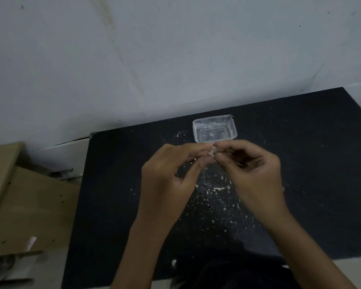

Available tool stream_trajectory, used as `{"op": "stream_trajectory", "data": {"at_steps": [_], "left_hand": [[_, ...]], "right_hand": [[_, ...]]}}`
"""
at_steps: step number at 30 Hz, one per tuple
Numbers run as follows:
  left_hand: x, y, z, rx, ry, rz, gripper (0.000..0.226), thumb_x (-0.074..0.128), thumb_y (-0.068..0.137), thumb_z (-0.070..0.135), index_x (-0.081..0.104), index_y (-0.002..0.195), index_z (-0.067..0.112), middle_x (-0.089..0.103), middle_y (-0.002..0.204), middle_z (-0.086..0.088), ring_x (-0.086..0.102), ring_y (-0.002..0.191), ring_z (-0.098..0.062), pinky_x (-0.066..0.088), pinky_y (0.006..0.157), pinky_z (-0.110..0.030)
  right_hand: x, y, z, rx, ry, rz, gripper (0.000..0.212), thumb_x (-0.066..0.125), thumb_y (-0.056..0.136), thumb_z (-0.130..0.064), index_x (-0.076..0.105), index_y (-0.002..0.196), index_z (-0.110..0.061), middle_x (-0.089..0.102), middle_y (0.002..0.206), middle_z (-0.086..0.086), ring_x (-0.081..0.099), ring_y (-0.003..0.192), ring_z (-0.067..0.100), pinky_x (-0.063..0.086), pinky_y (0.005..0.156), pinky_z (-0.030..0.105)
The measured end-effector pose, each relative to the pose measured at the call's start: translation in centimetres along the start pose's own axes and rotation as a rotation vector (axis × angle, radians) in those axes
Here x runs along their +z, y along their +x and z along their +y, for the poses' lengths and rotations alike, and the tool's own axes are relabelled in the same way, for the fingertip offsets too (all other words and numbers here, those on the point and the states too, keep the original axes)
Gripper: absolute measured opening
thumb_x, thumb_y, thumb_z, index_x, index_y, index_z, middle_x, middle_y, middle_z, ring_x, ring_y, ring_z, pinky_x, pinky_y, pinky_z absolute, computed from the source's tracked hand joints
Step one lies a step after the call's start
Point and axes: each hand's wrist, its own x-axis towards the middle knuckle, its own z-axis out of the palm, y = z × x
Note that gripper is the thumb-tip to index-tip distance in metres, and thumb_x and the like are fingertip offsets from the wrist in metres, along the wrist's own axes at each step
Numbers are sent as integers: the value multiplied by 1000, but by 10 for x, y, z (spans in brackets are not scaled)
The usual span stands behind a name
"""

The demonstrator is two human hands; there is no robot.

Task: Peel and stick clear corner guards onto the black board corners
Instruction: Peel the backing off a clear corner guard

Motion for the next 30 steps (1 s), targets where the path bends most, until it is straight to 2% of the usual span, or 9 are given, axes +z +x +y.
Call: {"op": "stream_trajectory", "data": {"at_steps": [10,16,20,25,30], "left_hand": [[-4,9,-6,135,147,-5,15,78,91,20,79,104,13,77,101,2,71,89,-12,57,73,-33],[-5,13,-6,143,165,-4,11,75,91,15,78,101,12,77,97,2,69,86,-10,56,71,-29],[-3,17,-5,119,187,-34,13,70,95,21,76,103,13,74,96,5,66,85,-9,53,72,-28],[4,16,-2,76,270,-53,10,69,96,23,71,103,17,69,94,7,61,81,-14,51,68,-39],[13,13,5,45,322,-7,7,65,96,22,69,101,18,65,89,7,58,77,-15,48,67,-40]], "right_hand": [[7,0,-3,152,157,10,17,67,80,-10,72,96,-13,76,91,3,73,87,16,60,78,28],[12,0,-8,231,336,20,20,62,82,-2,69,100,0,74,91,15,74,85,24,61,69,28],[12,0,-8,183,241,30,21,63,83,-3,69,103,1,75,94,13,74,86,23,60,72,27],[10,2,-6,114,42,54,22,68,82,-11,72,102,-5,76,92,7,73,84,21,61,78,36],[11,0,-5,86,15,82,19,70,81,-14,73,99,-11,75,91,7,73,86,25,61,80,38]]}}
